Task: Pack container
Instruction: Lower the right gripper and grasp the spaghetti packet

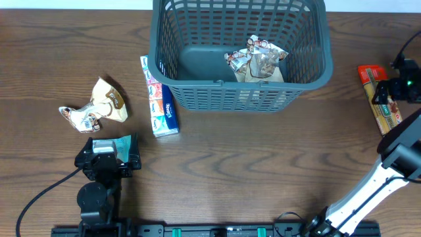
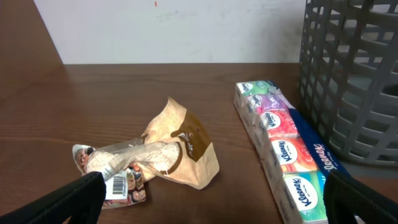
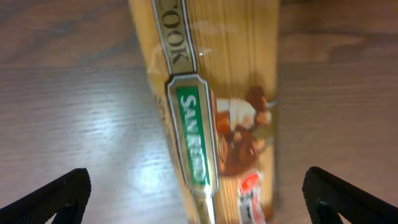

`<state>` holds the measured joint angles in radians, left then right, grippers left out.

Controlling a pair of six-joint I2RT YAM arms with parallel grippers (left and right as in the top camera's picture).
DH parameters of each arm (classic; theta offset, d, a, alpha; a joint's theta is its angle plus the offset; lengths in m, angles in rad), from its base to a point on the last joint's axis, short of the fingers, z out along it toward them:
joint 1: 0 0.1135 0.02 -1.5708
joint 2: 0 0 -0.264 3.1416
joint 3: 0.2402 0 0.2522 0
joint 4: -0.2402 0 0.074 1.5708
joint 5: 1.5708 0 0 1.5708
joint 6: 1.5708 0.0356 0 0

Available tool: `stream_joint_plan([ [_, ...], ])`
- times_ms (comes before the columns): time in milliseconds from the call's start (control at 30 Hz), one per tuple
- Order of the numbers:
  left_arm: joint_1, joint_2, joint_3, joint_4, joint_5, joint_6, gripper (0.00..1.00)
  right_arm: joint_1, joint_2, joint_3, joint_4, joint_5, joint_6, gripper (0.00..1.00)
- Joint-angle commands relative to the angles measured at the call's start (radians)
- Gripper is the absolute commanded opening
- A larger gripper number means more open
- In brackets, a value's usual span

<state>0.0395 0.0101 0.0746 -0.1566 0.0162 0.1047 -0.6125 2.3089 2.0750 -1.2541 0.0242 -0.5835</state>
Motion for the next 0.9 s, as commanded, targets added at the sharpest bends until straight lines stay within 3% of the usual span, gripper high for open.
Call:
stream_joint_plan([
  [0, 0.005, -0.007, -0.027, -0.01, 0.002, -0.005, 0.99, -0.002, 0.044, 0.002, 0.007, -0.018, 0.009, 0.99],
  [867, 0.005, -0.007, -0.027, -0.01, 0.002, -0.006, 0.99, -0.018, 0.151, 0.0, 0.025, -0.033, 0.006, 0.99],
])
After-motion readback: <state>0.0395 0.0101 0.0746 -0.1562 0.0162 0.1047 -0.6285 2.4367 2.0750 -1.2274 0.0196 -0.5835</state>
